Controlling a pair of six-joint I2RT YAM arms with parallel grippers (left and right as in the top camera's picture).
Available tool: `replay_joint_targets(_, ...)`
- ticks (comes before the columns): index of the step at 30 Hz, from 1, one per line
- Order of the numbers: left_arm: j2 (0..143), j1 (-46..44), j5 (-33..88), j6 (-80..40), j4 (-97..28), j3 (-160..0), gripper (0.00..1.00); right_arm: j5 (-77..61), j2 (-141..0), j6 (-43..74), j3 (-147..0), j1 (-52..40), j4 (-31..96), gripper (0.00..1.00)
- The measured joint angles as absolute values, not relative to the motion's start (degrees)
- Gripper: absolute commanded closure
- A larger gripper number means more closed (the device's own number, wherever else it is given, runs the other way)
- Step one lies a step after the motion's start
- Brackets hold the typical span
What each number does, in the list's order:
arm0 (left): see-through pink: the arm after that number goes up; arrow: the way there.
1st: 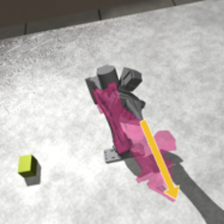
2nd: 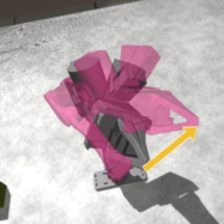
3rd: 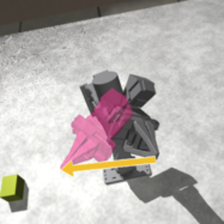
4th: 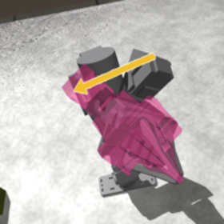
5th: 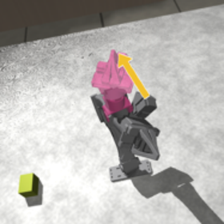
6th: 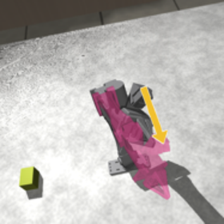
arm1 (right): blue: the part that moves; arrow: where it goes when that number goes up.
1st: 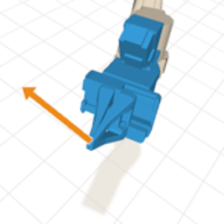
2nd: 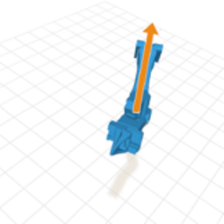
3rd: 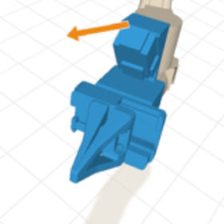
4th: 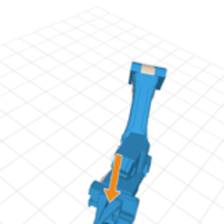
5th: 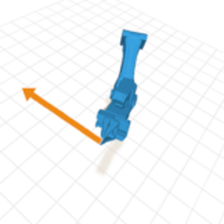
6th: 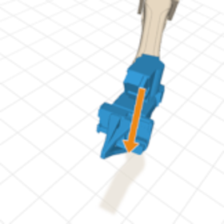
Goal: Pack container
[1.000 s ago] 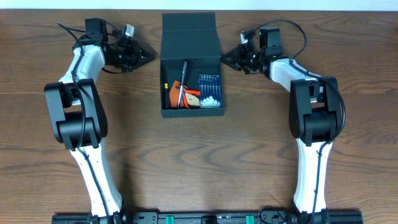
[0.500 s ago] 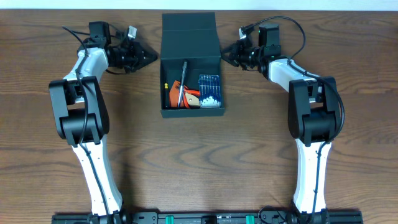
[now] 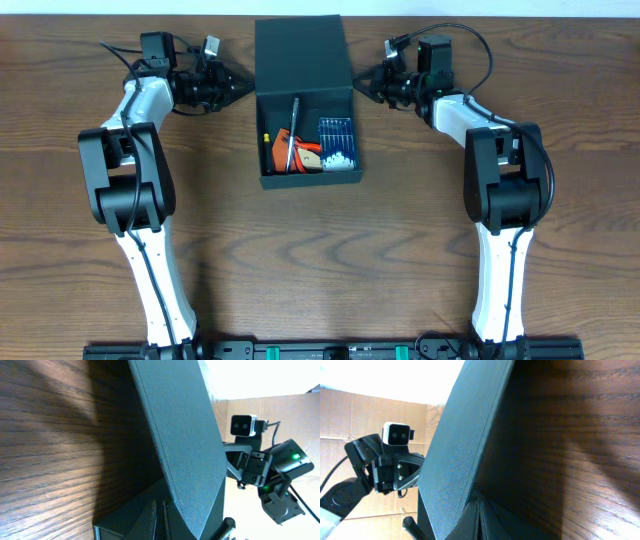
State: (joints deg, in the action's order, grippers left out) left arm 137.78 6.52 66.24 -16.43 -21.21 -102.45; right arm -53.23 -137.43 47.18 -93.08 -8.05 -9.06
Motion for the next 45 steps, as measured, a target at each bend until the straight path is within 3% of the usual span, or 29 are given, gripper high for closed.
replay_joint_targets(28, 137.8, 6.26, 79.5, -18.31, -12.82, -102.45, 0.94, -57.49, -137.43, 49.06, -98.3, -7.03, -11.84, 0.98)
replay_joint_targets(45, 137.8, 6.11, 80.64, -21.23, -8.71, -102.45, 0.94, -57.87, -137.43, 49.1, -99.77, -7.01, -12.03, 0.98)
